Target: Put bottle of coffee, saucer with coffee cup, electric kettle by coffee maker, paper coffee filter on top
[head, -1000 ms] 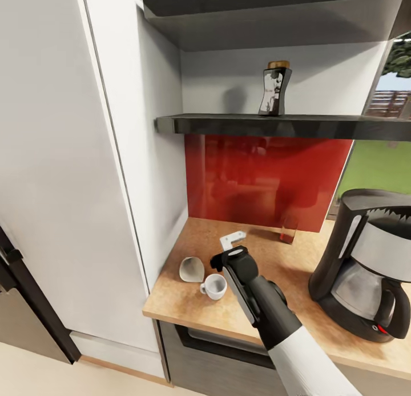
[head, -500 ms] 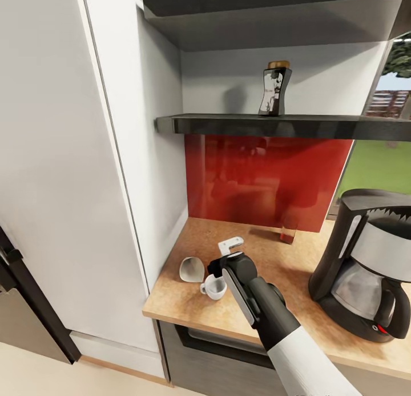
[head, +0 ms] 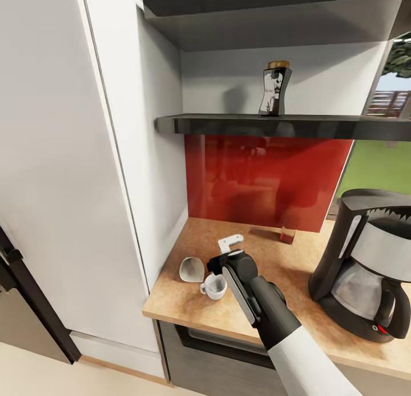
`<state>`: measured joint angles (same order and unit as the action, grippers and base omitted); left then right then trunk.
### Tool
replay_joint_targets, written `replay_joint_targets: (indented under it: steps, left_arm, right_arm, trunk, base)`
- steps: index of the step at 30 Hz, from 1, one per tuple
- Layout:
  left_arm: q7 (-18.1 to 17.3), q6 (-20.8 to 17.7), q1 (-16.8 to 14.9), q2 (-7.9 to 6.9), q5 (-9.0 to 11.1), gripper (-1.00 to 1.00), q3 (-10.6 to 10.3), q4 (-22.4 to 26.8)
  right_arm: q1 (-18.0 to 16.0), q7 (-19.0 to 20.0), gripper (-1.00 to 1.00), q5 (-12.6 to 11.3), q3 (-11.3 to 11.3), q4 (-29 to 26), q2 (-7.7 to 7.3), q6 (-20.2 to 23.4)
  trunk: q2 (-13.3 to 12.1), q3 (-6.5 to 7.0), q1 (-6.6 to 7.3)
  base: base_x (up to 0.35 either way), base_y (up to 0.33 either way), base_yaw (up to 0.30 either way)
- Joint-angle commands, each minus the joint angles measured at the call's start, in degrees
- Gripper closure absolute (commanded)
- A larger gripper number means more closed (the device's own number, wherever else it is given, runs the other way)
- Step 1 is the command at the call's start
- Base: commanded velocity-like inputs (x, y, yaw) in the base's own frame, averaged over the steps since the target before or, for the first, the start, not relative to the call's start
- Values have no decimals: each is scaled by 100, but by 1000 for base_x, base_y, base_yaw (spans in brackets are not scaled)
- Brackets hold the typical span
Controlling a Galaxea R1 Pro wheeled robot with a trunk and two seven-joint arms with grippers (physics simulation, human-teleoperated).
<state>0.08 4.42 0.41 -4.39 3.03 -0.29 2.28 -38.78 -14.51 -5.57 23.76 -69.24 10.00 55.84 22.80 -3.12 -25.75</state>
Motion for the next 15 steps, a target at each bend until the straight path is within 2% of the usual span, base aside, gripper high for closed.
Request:
replay_joint_targets:
  steps: [1, 15]
  left_arm:
    - [1, 7, 3, 0, 31, -100, -6, 10]
    - [1, 6, 3, 8, 31, -100, -6, 2]
  right_arm:
    - [-7, -54, -100, -59, 8, -2, 0, -14]
    - [-7, -10, -100, -59, 22, 333, 0, -464]
  trunk:
    - [12, -12, -4]
    - [12, -12, -4]
  base:
    - [0, 0, 0]
    - [0, 0, 0]
